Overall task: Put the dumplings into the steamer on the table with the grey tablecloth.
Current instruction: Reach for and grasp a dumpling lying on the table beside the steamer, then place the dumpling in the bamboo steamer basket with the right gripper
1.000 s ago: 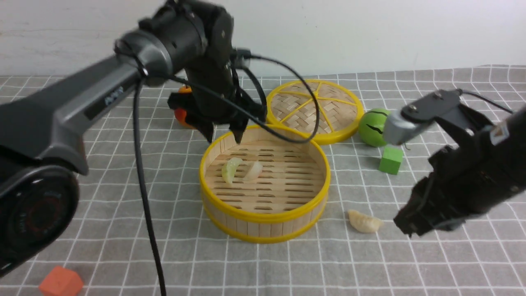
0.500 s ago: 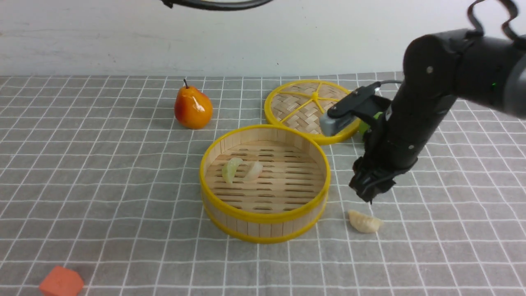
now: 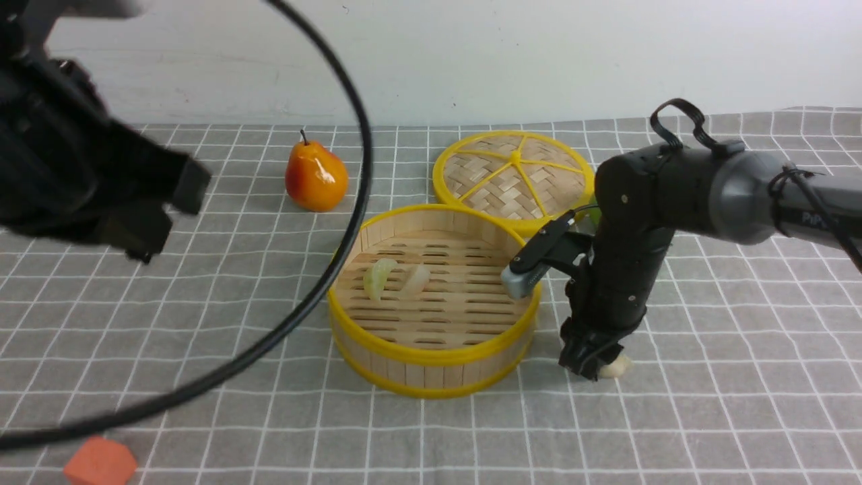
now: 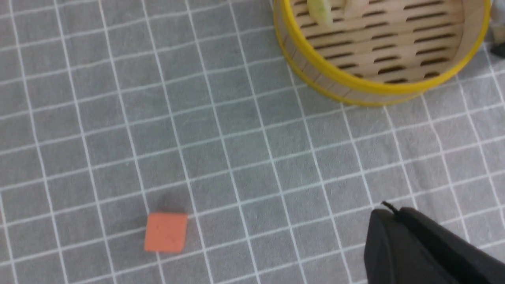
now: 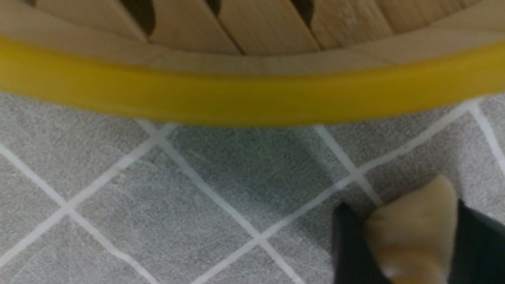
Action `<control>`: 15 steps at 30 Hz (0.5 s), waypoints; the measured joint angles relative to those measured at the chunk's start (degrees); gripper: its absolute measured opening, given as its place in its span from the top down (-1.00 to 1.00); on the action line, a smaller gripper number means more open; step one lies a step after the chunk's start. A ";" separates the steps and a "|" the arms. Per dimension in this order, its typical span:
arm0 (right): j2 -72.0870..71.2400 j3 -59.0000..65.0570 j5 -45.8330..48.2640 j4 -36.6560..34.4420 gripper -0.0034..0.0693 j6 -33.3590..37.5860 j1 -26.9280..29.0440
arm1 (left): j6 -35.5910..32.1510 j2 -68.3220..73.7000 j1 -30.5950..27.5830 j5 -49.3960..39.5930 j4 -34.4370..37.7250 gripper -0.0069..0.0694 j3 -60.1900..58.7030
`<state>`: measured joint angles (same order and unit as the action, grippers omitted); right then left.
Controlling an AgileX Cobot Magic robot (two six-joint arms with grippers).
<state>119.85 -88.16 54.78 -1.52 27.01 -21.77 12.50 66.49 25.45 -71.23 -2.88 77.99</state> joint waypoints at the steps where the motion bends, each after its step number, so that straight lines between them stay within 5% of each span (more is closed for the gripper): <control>1: -0.14 -0.13 0.90 0.37 0.41 0.00 0.00 | 0.00 -2.51 0.00 0.00 0.05 0.86 -2.77; 8: -5.18 -5.89 7.33 -1.66 0.36 -3.69 -0.02 | 0.26 -15.36 0.00 0.06 0.04 0.86 -12.11; 15: -8.27 -17.96 7.72 -13.09 0.36 -8.26 -4.11 | 1.23 -24.76 0.00 3.70 0.95 0.86 -19.77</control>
<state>111.57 -106.12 62.49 -14.61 18.75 -25.88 13.73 41.74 25.45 -67.53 -1.94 58.22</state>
